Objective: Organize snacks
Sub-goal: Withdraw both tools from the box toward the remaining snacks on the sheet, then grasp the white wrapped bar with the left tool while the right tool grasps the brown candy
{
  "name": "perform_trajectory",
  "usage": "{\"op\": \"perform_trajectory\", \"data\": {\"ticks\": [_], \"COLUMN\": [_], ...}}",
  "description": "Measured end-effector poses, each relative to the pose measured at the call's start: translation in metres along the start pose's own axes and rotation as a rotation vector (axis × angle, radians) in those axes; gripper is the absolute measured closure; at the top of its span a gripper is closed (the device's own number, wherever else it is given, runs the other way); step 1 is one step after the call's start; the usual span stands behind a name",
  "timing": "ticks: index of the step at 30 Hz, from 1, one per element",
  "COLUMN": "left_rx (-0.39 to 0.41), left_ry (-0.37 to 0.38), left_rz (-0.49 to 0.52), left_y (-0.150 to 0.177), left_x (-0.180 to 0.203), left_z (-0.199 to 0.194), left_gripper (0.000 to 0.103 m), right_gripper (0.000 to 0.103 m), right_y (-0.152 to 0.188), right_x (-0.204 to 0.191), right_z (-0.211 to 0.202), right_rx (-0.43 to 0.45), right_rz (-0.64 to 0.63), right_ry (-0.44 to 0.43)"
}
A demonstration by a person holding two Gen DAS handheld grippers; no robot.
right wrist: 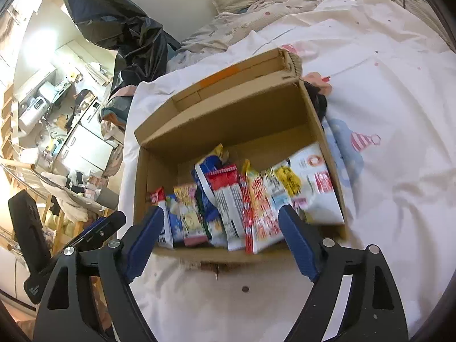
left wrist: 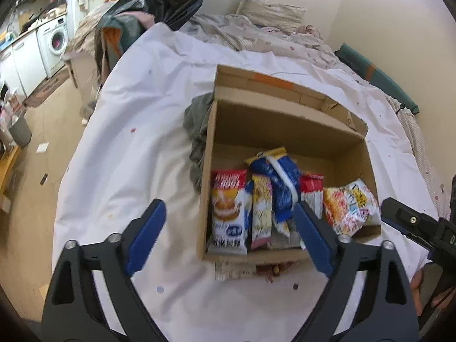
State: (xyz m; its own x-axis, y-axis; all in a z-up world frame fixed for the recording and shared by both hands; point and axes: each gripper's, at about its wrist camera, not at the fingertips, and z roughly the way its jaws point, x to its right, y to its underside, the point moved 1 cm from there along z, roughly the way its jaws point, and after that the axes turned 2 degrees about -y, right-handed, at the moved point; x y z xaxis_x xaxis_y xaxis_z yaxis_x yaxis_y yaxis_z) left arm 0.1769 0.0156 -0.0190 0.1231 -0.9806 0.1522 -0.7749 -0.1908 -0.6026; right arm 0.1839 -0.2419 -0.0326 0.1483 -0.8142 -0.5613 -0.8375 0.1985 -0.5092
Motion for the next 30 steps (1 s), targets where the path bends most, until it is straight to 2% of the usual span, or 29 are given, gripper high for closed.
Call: {"op": "perform_trajectory", "data": {"ticks": [8, 14, 16, 20, 24, 30], "left_rx": [-0.06, -0.107, -0.127, -0.162, -0.182, -0.22], "left_ry": [-0.041, -0.086, -0.095, -0.102, -0.052, -0.056], "left_rz": [-0.043, -0.08, -0.063, 0.038, 0.121, 0.046], "left_y": [0.031, 0.052, 0.058, 0.07, 0.078, 0.083], "left_x": [-0.011, -0.022, -0.019, 0.002, 0.027, 0.031], "left_z": [0.001, 0.012, 0.02, 0.041, 0.063, 0.099], "left_gripper": [0.008, 0.008, 0.008, 0.008, 0.008, 0.008], "right_gripper": [0.017, 0.017, 0.017, 0.017, 0.017, 0.017], "right_y": [0.038, 0.063, 0.067, 0.065, 0.064, 0.063], "right_x": [0.015, 0.042, 0.05, 0.058, 0.058, 0.058], "right_z": [-0.008, -0.008, -0.006, -0.003, -0.001, 0.002], "right_rx": [-0.047, -0.102, -0.117, -0.124, -0.129, -0.141], "right_rz": [0.057, 0.181, 0.215, 0.25, 0.251, 0.235], "right_ry": [0.024, 0.045, 0.047, 0.052, 0.05, 0.058]}}
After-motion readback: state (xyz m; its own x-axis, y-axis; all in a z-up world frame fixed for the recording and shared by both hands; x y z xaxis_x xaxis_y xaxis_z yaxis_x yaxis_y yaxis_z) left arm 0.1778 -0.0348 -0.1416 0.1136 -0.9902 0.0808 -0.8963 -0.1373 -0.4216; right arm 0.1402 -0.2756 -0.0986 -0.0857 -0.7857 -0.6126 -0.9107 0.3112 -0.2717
